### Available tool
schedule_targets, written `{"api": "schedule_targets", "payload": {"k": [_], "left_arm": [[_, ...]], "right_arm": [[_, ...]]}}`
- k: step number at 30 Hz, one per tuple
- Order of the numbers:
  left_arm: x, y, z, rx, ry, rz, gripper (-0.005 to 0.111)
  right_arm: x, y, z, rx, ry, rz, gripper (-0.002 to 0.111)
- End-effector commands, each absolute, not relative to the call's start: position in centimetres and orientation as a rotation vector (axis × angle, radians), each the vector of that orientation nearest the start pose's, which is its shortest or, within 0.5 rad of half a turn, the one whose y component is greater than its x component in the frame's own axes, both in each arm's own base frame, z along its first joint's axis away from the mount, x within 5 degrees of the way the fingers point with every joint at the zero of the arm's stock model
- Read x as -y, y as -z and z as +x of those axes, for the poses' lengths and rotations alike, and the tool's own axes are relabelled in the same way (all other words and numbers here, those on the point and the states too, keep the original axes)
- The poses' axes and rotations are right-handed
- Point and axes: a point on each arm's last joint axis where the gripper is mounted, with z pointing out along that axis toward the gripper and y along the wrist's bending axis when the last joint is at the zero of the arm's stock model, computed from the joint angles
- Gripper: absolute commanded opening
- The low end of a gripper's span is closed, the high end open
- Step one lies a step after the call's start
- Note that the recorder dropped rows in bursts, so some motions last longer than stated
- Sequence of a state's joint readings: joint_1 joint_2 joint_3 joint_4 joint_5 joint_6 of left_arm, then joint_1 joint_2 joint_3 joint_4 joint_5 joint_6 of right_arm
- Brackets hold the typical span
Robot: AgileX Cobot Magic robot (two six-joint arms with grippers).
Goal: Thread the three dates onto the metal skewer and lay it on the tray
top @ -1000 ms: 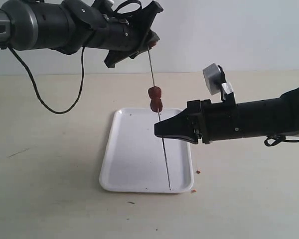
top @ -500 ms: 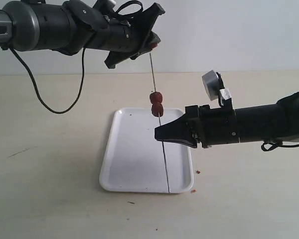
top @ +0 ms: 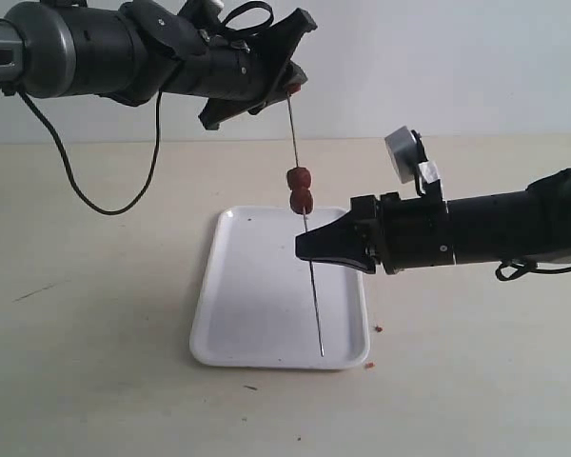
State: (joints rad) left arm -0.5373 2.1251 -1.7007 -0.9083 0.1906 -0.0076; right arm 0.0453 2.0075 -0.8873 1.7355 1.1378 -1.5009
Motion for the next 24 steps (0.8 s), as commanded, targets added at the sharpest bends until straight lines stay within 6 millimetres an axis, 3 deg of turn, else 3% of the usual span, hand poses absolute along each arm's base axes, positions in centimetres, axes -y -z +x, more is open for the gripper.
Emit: {"api": "schedule_targets", "payload": {"k": [1,24], "left_arm": [[27.05,-24.22,42.75,-2.168,1.019,-0.287,0.03],[27.13,-24.12,42.62,-2.182,0.997,-0.22,0.03]], "right_arm": [[-9.65,-13.22,33.18,-2.191,-1.488,-0.179,0.0],[-9.54,-13.25,33.66,-2.194,-1.436,-0.193,0.0]]}}
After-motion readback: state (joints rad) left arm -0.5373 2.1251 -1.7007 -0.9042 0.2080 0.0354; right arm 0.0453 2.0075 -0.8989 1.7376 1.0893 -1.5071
